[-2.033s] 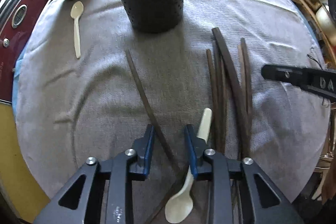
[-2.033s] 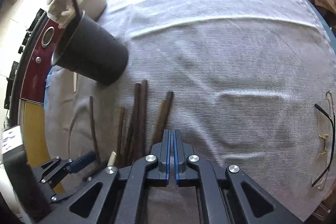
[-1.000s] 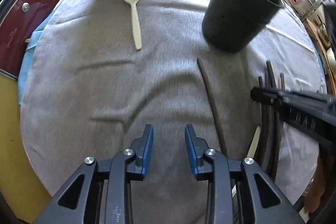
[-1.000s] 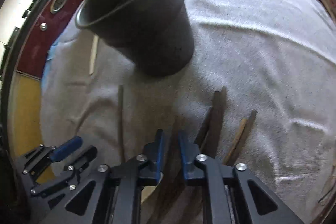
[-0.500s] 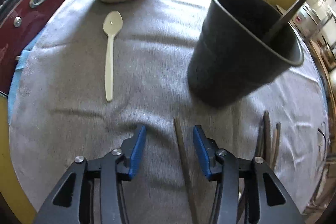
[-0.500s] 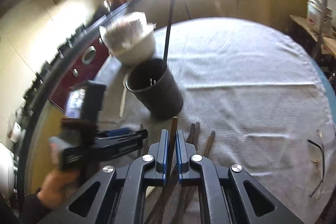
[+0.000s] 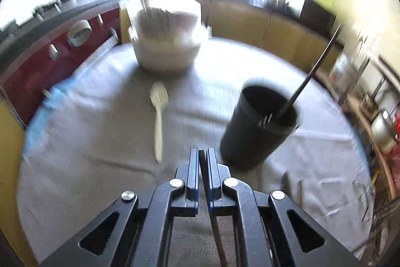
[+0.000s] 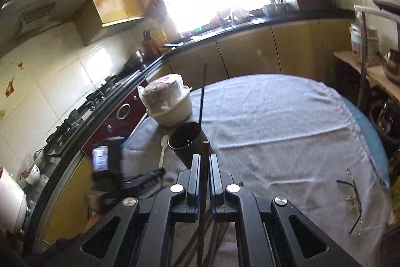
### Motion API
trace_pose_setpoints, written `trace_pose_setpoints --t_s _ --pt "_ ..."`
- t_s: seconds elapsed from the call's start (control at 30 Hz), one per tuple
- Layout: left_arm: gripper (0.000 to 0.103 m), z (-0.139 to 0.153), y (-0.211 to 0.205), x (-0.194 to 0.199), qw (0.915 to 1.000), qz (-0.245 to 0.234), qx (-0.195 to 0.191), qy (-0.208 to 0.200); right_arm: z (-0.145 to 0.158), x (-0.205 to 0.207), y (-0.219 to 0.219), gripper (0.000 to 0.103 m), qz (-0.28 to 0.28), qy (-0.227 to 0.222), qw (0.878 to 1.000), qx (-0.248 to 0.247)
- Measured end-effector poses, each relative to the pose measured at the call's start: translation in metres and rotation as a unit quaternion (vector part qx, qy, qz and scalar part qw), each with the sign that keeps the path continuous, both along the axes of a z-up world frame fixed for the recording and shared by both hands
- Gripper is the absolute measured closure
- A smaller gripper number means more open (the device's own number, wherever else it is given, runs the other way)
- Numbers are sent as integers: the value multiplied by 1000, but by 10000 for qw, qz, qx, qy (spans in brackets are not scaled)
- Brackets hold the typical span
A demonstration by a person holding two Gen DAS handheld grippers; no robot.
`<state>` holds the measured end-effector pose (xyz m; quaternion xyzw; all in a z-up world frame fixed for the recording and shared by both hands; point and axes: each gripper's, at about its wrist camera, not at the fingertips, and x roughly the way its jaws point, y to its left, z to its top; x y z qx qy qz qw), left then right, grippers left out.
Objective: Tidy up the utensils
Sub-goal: 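Carry the chopsticks in both tools over the black cup, then lower the chopsticks into the black cup and open both tools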
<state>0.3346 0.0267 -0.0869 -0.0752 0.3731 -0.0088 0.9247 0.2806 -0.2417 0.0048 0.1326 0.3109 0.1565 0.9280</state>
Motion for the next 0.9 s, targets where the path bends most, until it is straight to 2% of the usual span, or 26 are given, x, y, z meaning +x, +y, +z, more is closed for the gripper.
trace_pose_setpoints --t_s 0.03,0.07,0.13,0.2,0.33,0.43,0.7,0.9 --pt "98 17 2 -13 9995 75 47 -296 3 -2 2 97 -11 -38 10000 -41" --pt "98 38 -9 -6 9987 108 121 -475 5 -3 4 97 9 -52 10000 -70" --pt "98 59 -9 -18 9948 206 436 -899 11 -7 7 97 5 -91 9999 -110" --pt "98 60 -8 -21 9926 218 514 -1080 15 -8 10 97 26 -116 9999 -119" --pt "99 88 -2 -36 9875 199 517 -1472 24 -11 16 97 29 -166 9997 -169" --pt "99 93 -6 -40 9829 202 545 -1745 31 -12 19 97 54 -214 9996 -173" --pt "99 131 -7 -44 9787 149 339 -2021 62 -8 25 97 138 -446 9986 -265" --pt "99 170 0 -23 9776 128 -33 -2102 91 19 29 97 105 -692 9973 -213"
